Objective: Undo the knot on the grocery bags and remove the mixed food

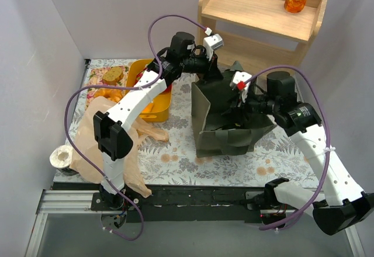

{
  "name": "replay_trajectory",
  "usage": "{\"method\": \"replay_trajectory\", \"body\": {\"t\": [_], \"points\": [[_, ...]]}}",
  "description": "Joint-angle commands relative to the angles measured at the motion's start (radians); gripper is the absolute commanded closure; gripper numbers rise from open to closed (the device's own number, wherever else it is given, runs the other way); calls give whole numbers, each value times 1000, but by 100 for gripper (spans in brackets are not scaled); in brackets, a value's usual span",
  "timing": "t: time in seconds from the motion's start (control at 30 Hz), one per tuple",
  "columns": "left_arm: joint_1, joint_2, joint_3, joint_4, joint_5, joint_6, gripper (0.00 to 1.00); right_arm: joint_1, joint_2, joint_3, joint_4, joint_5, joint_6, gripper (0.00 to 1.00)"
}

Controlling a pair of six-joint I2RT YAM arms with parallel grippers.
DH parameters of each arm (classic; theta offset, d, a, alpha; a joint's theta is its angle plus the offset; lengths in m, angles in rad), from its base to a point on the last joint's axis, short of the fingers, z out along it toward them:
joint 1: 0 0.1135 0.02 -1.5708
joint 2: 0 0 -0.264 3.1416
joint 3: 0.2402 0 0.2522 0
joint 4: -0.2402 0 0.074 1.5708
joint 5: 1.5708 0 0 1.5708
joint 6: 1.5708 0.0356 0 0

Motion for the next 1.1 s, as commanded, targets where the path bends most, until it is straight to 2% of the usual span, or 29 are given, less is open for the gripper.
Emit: {"method": "replay_trajectory", "body": {"t": [0.0,0.03,0.1,0.23,0.27,0.33,0.37,0.4,0.5,0.57,0.6,0.63,0.73,0.83,0.93,1.07], "points": [[-12,-117,81,67,107,-79,100,31,-65,-107,-6,47,-42,48],[-28,-149,68,68,133,-81,100,34,-86,-129,-18,41,-60,53],[-51,-189,37,73,142,-78,100,51,-120,-186,-47,49,-114,58],[-153,-308,-118,97,121,7,100,71,-226,-342,-90,153,-215,58],[-173,-374,-229,116,102,22,100,71,-241,-361,-95,176,-232,58],[-241,-458,-363,223,26,52,100,77,-307,-434,-83,246,-287,59],[-267,-548,-487,266,-20,68,100,82,-332,-466,-78,263,-312,59],[-323,-589,-558,382,-75,83,100,83,-390,-492,-75,280,-345,58],[-414,-695,-719,575,-200,218,100,86,-488,-589,-75,291,-471,58],[-434,-700,-732,594,-212,274,100,86,-579,-638,-107,242,-572,57],[-437,-695,-724,585,-208,276,100,86,-631,-654,-107,230,-588,49],[-437,-684,-723,584,-209,275,100,86,-648,-661,-115,193,-611,46],[-439,-669,-720,593,-214,266,100,86,-673,-661,-165,132,-697,46],[-439,-663,-732,613,-237,246,100,86,-647,-643,-178,105,-727,43],[-439,-663,-752,625,-264,250,98,86,-581,-619,-193,104,-867,39],[-439,-658,-758,657,-254,282,99,86,-466,-553,-222,118,-964,39]]}}
